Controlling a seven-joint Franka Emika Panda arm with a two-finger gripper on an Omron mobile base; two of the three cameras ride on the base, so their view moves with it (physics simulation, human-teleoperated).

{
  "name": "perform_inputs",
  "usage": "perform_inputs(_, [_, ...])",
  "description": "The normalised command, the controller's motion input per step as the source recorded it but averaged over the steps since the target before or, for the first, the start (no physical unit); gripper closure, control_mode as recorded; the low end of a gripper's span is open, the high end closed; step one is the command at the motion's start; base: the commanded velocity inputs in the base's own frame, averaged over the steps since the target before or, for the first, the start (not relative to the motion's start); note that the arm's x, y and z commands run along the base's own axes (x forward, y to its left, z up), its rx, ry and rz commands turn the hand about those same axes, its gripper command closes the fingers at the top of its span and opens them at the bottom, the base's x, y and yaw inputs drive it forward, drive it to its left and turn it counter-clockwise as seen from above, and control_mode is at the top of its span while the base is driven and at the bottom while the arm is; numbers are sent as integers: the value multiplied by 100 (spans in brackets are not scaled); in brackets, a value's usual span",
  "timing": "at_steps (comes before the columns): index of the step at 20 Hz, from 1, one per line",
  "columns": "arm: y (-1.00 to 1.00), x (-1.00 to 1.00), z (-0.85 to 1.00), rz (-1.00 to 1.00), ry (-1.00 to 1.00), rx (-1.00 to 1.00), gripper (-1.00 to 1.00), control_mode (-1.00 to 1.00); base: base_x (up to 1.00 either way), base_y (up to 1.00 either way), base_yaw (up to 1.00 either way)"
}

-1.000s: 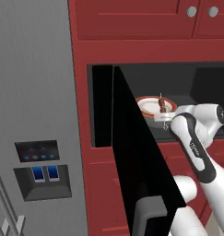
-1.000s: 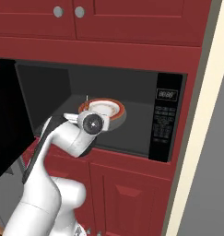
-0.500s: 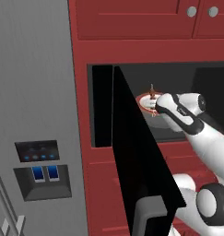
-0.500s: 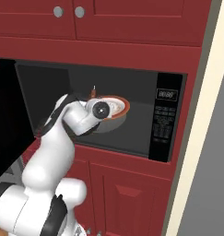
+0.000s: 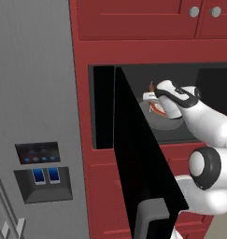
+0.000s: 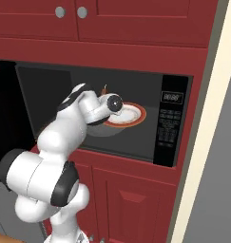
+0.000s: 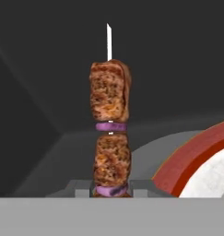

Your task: Pick the kebab skewer from the counter and place it in the microwave.

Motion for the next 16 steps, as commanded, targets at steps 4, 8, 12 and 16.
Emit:
perform_inputs(4, [-22, -21, 15, 0, 1, 18, 100, -100, 0, 0, 0])
perform_inputs(8, [-3, -48, 31, 0, 0, 21, 100, -100, 0, 0, 0])
perform_inputs(12, [0, -37, 56, 0, 0, 19, 100, -100, 0, 0, 0])
perform_inputs(16, [-13, 5, 22, -10, 5, 4, 100, -100, 0, 0, 0])
